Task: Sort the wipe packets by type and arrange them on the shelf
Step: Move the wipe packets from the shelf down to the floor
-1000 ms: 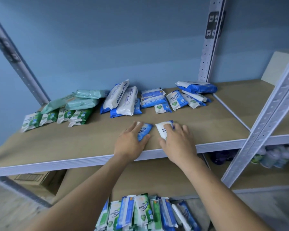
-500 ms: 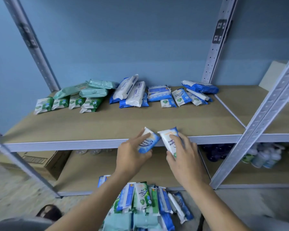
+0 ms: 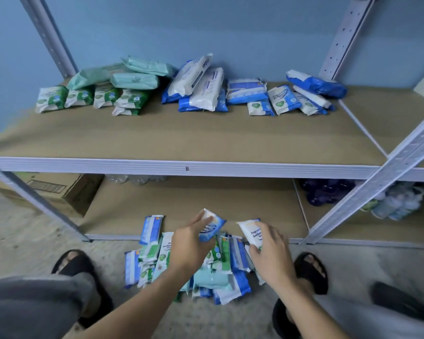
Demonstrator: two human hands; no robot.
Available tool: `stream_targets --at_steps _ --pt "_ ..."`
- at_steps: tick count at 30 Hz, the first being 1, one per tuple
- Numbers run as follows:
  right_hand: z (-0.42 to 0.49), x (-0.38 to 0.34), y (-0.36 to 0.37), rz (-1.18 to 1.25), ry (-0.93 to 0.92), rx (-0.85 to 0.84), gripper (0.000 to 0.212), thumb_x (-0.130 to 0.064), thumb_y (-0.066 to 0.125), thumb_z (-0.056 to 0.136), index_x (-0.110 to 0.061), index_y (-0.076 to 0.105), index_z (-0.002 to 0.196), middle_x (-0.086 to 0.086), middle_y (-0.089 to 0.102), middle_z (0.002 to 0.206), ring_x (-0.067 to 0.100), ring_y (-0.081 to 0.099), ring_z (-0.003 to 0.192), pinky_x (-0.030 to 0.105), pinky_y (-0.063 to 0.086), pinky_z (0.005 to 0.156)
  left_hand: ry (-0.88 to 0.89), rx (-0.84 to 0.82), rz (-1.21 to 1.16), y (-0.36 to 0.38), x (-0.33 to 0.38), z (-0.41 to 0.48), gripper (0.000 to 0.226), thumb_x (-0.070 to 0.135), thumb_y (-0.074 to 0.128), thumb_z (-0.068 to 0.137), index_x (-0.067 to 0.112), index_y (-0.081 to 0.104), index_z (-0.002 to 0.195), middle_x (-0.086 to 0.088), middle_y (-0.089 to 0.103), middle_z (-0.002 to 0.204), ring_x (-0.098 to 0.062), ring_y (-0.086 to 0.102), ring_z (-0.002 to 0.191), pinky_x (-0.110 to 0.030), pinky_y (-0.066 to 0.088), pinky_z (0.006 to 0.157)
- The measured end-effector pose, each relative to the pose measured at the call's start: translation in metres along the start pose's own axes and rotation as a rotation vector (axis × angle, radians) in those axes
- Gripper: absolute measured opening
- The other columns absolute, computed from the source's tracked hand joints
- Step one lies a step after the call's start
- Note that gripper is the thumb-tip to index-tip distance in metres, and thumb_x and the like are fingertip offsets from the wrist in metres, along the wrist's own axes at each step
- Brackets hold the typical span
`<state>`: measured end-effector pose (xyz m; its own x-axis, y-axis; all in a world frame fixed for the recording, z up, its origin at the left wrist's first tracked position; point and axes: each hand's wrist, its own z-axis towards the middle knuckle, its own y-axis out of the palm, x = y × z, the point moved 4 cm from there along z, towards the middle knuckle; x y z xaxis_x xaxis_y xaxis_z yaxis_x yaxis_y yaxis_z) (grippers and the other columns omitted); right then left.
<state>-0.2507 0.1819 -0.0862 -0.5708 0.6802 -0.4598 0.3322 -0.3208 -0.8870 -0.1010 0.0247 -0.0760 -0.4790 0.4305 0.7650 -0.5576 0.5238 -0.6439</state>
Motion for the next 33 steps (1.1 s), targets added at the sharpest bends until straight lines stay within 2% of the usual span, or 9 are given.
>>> stream_targets --at_steps 4,5,11,13,16,20,24,28,33 --pt "0.006 0.033 0.036 -0.029 0.16 -0.134 0.047 -0.019 0.059 0.086 -0.023 0.05 0.132 0.005 0.061 0.129 0.035 0.055 0.111 0.039 0.045 0.087 -0.1 -0.068 0.06 0.026 -0.033 -0.002 0.054 0.023 0.08 0.081 0.031 0.065 0.132 0.012 0.045 0.152 -0.012 0.062 0.12 -0.024 0.05 0.092" --pt "0.009 0.041 0.045 -0.046 0.198 -0.177 0.046 -0.021 0.057 0.088 -0.023 0.049 0.133 0.005 0.06 0.129 0.035 0.054 0.113 0.039 0.044 0.088 -0.123 -0.085 0.065 0.032 -0.039 -0.002 0.054 0.024 0.08 0.081 0.031 0.064 0.132 0.011 0.045 0.153 -0.013 0.063 0.118 -0.026 0.05 0.093" --pt "0.021 0.073 0.091 -0.052 0.321 -0.319 0.048 -0.026 0.055 0.092 -0.023 0.045 0.14 0.013 0.057 0.131 0.037 0.054 0.117 0.036 0.042 0.096 -0.182 -0.115 0.097 0.056 -0.061 0.011 0.055 0.023 0.077 0.083 0.032 0.063 0.134 0.01 0.042 0.155 -0.01 0.061 0.119 -0.018 0.045 0.09" --pt "0.026 0.081 0.107 -0.043 0.354 -0.344 0.048 -0.026 0.055 0.092 -0.022 0.046 0.139 0.013 0.058 0.128 0.035 0.056 0.115 0.036 0.043 0.094 -0.173 -0.138 0.123 0.066 -0.065 0.021 0.056 0.023 0.077 0.082 0.032 0.062 0.136 0.01 0.042 0.155 -0.011 0.058 0.124 -0.021 0.045 0.094" --pt "0.031 0.084 0.117 -0.026 0.361 -0.315 0.043 -0.024 0.055 0.092 -0.018 0.049 0.134 0.014 0.06 0.123 0.035 0.057 0.111 0.037 0.046 0.086 -0.147 -0.159 0.13 0.077 -0.069 0.031 0.057 0.023 0.078 0.082 0.032 0.062 0.135 0.008 0.043 0.155 -0.012 0.051 0.133 -0.023 0.043 0.101" --pt "0.04 0.093 0.139 0.0 0.363 -0.298 0.037 -0.015 0.049 0.096 -0.011 0.05 0.133 0.014 0.059 0.131 0.035 0.055 0.117 0.037 0.043 0.085 -0.134 -0.264 0.225 0.101 -0.088 0.037 0.055 0.037 0.07 0.089 0.036 0.054 0.141 0.011 0.034 0.159 -0.019 0.056 0.128 -0.025 0.046 0.098" --pt "0.045 0.114 0.164 0.041 0.411 -0.344 0.054 -0.018 0.04 0.1 -0.029 0.035 0.153 0.006 0.051 0.145 0.032 0.055 0.121 0.038 0.047 0.093 0.022 -0.267 0.304 0.121 -0.103 0.031 0.053 0.047 0.053 0.098 0.028 0.049 0.148 0.001 0.034 0.161 -0.017 0.029 0.148 -0.039 0.032 0.118" --pt "0.046 0.135 0.177 0.054 0.399 -0.42 0.062 -0.017 0.037 0.102 -0.037 0.02 0.158 0.007 0.05 0.145 0.033 0.056 0.115 0.032 0.045 0.084 0.092 -0.215 0.297 0.131 -0.112 0.028 0.054 0.048 0.041 0.101 0.024 0.048 0.148 -0.004 0.035 0.16 -0.017 0.021 0.152 -0.047 0.031 0.119" --pt "0.045 0.145 0.182 0.073 0.403 -0.464 0.062 -0.019 0.036 0.103 -0.042 0.016 0.157 0.011 0.055 0.139 0.034 0.059 0.106 0.033 0.046 0.08 0.082 -0.227 0.326 0.138 -0.113 0.03 0.055 0.049 0.039 0.102 0.025 0.044 0.151 -0.003 0.033 0.161 -0.017 0.017 0.153 -0.048 0.029 0.119"
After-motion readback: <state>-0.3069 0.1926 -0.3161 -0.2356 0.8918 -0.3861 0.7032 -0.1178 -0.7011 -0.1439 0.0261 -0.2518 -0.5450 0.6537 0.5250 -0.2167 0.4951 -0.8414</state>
